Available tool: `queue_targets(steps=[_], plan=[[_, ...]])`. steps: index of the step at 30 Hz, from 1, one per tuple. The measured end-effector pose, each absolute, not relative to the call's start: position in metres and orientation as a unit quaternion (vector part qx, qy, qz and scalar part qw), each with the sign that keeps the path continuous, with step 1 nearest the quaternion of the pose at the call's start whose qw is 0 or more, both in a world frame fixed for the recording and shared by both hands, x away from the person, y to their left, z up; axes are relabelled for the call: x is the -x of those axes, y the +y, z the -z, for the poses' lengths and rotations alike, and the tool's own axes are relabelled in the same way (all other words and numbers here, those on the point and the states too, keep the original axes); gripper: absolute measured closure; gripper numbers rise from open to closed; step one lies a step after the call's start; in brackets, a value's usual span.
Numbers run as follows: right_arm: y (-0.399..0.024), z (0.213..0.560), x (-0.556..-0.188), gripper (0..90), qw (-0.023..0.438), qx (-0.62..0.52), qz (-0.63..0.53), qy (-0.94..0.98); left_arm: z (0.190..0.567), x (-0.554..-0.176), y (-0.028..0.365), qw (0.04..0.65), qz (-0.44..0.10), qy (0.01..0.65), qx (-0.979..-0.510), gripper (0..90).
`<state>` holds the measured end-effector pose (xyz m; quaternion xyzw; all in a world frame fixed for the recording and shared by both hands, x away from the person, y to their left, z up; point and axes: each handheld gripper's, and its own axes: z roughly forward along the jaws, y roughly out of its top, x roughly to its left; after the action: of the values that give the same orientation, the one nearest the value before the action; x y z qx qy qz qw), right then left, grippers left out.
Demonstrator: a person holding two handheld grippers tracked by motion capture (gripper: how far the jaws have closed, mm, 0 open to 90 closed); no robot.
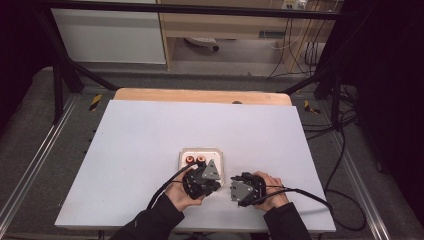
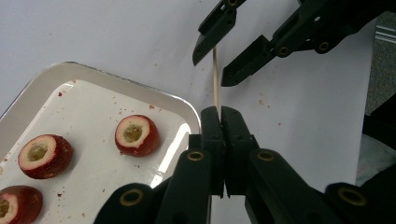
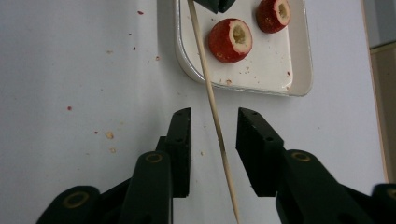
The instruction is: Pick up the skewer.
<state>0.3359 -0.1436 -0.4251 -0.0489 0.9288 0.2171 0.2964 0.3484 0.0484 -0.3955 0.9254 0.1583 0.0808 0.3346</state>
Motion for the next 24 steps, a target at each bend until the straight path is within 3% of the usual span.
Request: queue_targets(steps=[2, 9, 21, 24], plan=[[-0.1433, 0.4263, -0.3356, 75.7, 0.299, 0.062, -0.211, 0.928, 0.3960, -0.3480, 0.0480, 0.334, -0.080, 0.156, -0.926, 88.6], [-0.1427, 0.4277, -0.3350, 84.8, 0.299, 0.074, -0.206, 0.929, 0.3984, -0.3481, 0.0481, 0.331, -0.079, 0.153, -0.928, 88.6], [-0.1375, 0.4247, -0.3323, 89.0, 0.309, 0.109, -0.164, 0.930, 0.3975, -0.3540, 0.0486, 0.314, -0.069, 0.157, -0.934, 87.5], [-0.1339, 0.4236, -0.3332, 89.1, 0.317, 0.116, -0.138, 0.931, 0.3969, -0.3570, 0.0492, 0.297, -0.064, 0.160, -0.939, 81.9]])
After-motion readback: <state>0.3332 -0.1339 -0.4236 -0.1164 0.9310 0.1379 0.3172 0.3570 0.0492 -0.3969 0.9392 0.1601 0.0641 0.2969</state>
